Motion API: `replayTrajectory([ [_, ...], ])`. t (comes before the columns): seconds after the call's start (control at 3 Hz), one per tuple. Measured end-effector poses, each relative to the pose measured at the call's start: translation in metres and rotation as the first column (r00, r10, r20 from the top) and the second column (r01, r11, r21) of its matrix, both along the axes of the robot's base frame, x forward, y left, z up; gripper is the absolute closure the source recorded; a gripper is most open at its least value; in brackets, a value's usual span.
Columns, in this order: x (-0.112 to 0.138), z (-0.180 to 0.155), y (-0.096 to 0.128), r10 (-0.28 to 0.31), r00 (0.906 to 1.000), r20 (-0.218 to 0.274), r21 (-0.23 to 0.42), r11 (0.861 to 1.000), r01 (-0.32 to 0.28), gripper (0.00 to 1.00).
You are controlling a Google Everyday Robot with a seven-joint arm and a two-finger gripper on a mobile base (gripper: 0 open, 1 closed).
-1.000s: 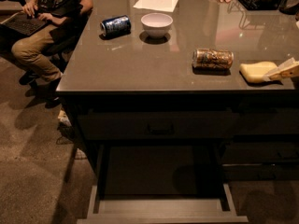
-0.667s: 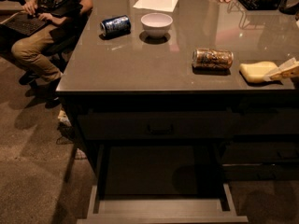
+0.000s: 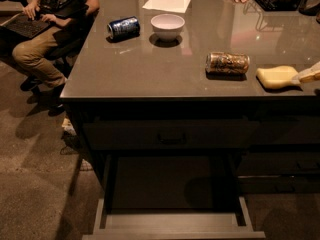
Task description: Pick sponge from middle drawer and place on counter
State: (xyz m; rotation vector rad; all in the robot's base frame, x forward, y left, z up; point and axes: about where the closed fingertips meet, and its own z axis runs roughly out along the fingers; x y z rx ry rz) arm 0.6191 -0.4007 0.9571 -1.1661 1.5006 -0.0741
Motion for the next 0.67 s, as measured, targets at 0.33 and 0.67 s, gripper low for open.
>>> replayTrajectory([
  [0.33, -0.0180, 0.0211, 0.0097, 0.077, 0.9962, 0.040, 0.017, 0.997, -0.078, 0.00],
  [0.67, -0.0187, 0.0204, 0.0119, 0.086, 0.9957, 0.037, 0.017, 0.996, -0.086, 0.00],
])
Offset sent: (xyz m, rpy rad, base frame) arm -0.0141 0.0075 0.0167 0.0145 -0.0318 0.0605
